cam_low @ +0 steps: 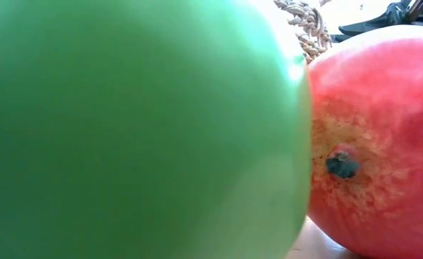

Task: Build produce basket
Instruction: Put the apple into the basket

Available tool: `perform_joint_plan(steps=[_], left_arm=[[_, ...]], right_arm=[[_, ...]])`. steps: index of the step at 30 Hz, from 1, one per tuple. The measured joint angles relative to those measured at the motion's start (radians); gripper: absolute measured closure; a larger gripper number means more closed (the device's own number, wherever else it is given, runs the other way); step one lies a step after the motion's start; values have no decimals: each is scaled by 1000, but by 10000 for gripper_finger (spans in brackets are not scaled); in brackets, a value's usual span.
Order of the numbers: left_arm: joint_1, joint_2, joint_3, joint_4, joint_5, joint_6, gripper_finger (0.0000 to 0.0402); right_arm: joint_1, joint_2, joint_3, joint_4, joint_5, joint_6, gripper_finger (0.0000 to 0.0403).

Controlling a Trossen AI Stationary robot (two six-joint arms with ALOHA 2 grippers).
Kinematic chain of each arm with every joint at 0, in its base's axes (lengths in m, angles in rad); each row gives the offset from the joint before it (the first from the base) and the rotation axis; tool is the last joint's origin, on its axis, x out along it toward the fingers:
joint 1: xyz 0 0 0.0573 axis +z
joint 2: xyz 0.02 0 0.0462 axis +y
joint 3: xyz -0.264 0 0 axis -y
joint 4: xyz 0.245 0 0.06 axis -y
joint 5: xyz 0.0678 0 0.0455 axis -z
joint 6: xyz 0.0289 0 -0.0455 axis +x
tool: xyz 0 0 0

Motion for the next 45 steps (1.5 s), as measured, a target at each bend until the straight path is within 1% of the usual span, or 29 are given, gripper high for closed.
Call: perform_joint_plan(steps=[2, 6, 9, 12, 20, 25, 29, 35, 45], left_arm=[[-3, 45, 0, 44, 46, -52, 74], [-6, 124, 0, 45, 129, -196, 74], [-18, 177, -1, 37, 180, -233, 74], [-33, 208, -1, -12, 193, -233, 74], [-67, 267, -1, -381, 165, -238, 74], [-57, 309, -1, -640, 159, -257, 74], [-50, 343, -1, -746, 154, -206, 74], [-53, 384, 0, -730, 160, -127, 74], [-55, 402, 0, -744, 166, -68, 74]], right_arm=[[0, 0, 0, 2, 0, 0, 338], [0, 0, 0, 0, 0, 0, 338], [0, 0, 0, 1, 0, 0, 338], [0, 0, 0, 1, 0, 0, 338], [0, 0, 0, 1, 0, 0, 338], [0, 0, 0, 1, 0, 0, 338], [0, 0, 0, 1, 0, 0, 338], [0, 0, 0, 1, 0, 0, 338], [0, 0, 0, 1, 0, 0, 338]])
